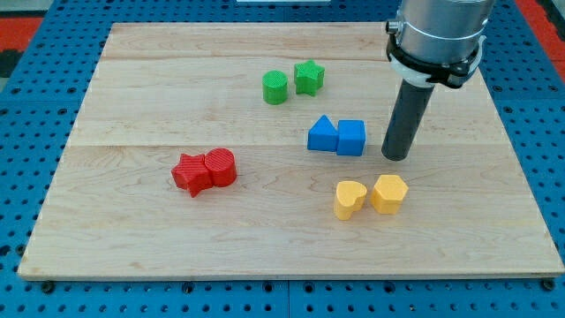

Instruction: Slightly tap your arm on the blue blocks

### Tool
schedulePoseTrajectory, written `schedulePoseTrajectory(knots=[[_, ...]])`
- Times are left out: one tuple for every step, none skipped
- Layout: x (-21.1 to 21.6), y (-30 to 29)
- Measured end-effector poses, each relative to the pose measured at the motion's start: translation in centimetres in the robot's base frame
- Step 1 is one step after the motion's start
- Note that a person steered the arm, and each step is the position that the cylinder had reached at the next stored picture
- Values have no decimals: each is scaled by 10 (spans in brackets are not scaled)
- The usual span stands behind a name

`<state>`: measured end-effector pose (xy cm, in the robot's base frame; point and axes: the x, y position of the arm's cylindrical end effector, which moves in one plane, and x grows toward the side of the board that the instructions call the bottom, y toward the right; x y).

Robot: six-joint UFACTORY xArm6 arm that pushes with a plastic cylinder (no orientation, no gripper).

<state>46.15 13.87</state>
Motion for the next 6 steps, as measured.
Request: schedulePoseTrajectory(knots=[[0, 0], [0, 0], [5, 20], [-40, 45], [-56, 28], [-55, -46]])
